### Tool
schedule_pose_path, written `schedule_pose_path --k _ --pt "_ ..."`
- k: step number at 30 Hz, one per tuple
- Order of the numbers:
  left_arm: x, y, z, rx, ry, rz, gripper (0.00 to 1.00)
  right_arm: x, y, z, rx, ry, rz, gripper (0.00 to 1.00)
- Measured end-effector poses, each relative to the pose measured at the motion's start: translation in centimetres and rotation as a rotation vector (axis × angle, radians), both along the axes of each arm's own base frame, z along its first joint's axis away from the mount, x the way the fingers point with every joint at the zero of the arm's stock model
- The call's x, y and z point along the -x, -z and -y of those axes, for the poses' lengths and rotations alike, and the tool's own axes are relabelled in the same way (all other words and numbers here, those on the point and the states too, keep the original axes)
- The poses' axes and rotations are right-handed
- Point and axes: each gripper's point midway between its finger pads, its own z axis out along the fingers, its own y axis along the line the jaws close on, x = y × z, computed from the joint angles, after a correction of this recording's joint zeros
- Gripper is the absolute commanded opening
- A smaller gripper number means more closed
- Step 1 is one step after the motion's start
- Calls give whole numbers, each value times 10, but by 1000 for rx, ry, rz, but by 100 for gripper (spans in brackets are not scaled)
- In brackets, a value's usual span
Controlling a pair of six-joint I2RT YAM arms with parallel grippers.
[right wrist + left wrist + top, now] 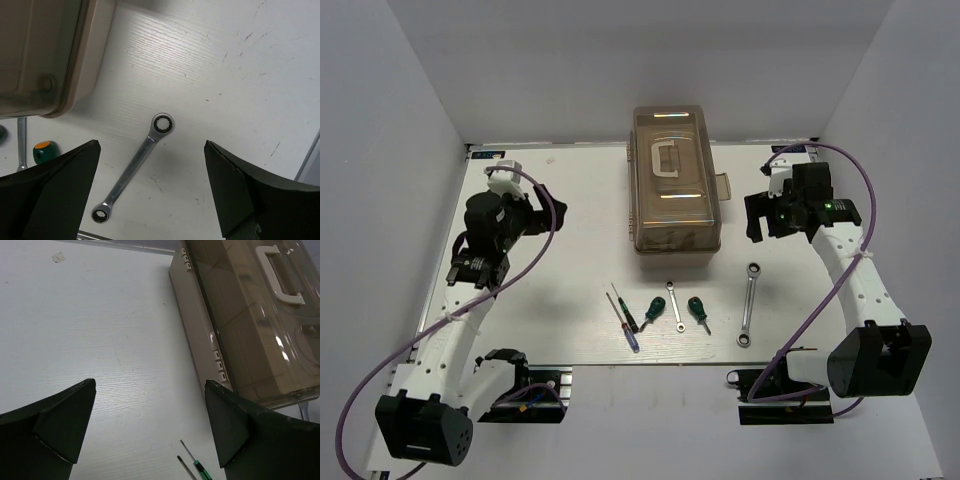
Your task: Sort the tools into containers
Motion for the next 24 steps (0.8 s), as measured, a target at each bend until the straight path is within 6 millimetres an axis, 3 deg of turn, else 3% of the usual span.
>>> schedule_pose_path --k 4,6,7,8,9,10,15,17,18,19,20,21,24 --pt "-8 8 8 11 37 -50 98 -1 -4 -4 -8 -34 12 88" --pt "-14 11 14 22 63 -77 79 1 -4 -10 -10 -110 18 78" --pt "-16 13 18 30 80 -91 67 3 -4 -14 -19 -149 14 67" --pt "-17 16 22 39 104 -105 48 5 -5 -19 -33 -191 15 28" --pt "-18 18 27 51 126 -119 4 6 -7 -24 -43 -230 21 5" --pt "-19 20 31 60 148 -133 0 7 -9 -28 -59 -251 24 0" --pt "-27 13 48 84 238 -150 0 -2 -32 -47 -133 -310 60 0" --pt "-29 8 51 92 251 -142 0 -15 -48 -57 -162 -330 84 14" --pt "-30 6 53 97 260 -137 7 -22 -56 -63 -177 -339 95 34" --pt "-30 3 55 104 266 -134 31 -29 -65 -69 -186 -350 107 43" --pt "-31 2 56 109 270 -132 47 -37 -72 -76 -195 -361 122 49" --pt "-32 1 57 110 275 -130 70 -41 -76 -84 -209 -370 127 64" --pt "-38 2 62 141 286 -155 74 -52 -85 -106 -238 -384 131 69"
